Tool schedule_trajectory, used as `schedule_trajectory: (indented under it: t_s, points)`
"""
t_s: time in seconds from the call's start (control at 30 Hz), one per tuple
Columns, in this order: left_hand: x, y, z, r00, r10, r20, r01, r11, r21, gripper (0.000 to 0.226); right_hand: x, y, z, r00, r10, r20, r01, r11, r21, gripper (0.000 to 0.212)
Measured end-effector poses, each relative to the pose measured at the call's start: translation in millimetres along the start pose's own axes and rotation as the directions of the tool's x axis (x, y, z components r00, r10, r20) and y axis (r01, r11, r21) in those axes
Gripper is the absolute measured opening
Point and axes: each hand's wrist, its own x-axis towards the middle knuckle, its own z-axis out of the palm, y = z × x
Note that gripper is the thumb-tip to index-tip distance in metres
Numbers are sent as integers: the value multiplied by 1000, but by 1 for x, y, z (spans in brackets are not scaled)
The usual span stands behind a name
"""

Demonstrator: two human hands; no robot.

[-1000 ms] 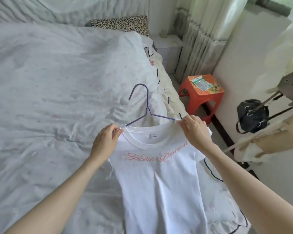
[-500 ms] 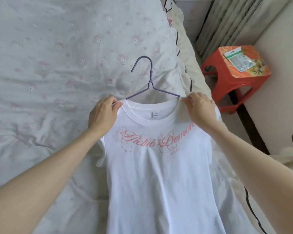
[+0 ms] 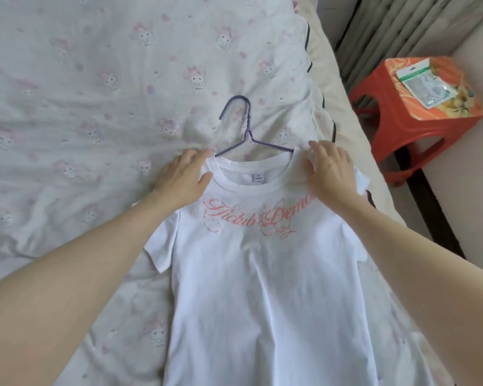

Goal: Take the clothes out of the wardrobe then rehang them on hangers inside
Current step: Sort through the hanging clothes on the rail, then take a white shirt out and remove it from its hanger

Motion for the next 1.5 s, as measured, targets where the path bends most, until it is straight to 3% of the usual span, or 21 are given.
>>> schedule_trajectory:
  t_s: [0.07,0.2,0.3,0.47,0.53,0.6,0.67,0.73,0.83,0.93,1.07,1.17,1.33,1.5]
  points:
    - [-10,0,-1,997,37,67,-43,994,97,58,-14,-2,-4,995,-94,19,95,994,-58,43]
    - [-70,3,5,987,10,163,-36,987,158,64,-77,-9,-6,967,-167,194,200,966,-165,44]
    - [-143,20,11,957,0,291,-35,993,114,73,-143,-11,-14,964,-97,246,133,982,-133,54]
    - [-281,42,33,851,49,523,-107,991,81,56,-266,-15,-30,912,-52,407,123,981,-152,67]
    - [-322,54,31,801,31,597,-75,996,49,67,-309,-20,-49,890,35,454,47,985,-168,66]
    - [-353,60,30,741,2,671,-61,996,64,62,-351,-19,-65,849,158,504,-103,985,-136,61]
    - [-363,66,20,730,-13,683,-56,995,79,57,-385,-20,-84,848,249,468,-221,969,-114,59]
    - [-368,75,2,767,45,640,-114,991,66,56,-416,-25,-104,868,282,409,-274,958,-80,60]
    - [-375,97,-27,851,200,486,-266,961,72,65,-454,-34,-137,904,335,264,-341,940,-27,58]
    - [-397,132,-52,849,363,384,-401,916,19,80,-495,-43,-173,901,417,119,-417,909,-23,58]
    - [-440,190,-70,739,587,332,-617,787,-18,56,-570,-51,-220,831,553,-59,-554,833,12,57]
    - [-481,249,-80,642,714,279,-737,676,-33,53,-635,-50,-255,724,676,-139,-668,737,102,55]
    - [-577,353,-76,396,888,232,-892,432,-131,55,-770,-49,-308,494,840,-225,-830,532,166,67]
    - [-708,434,-54,83,969,233,-949,148,-277,54,-927,-66,-349,254,912,-322,-939,312,146,61]
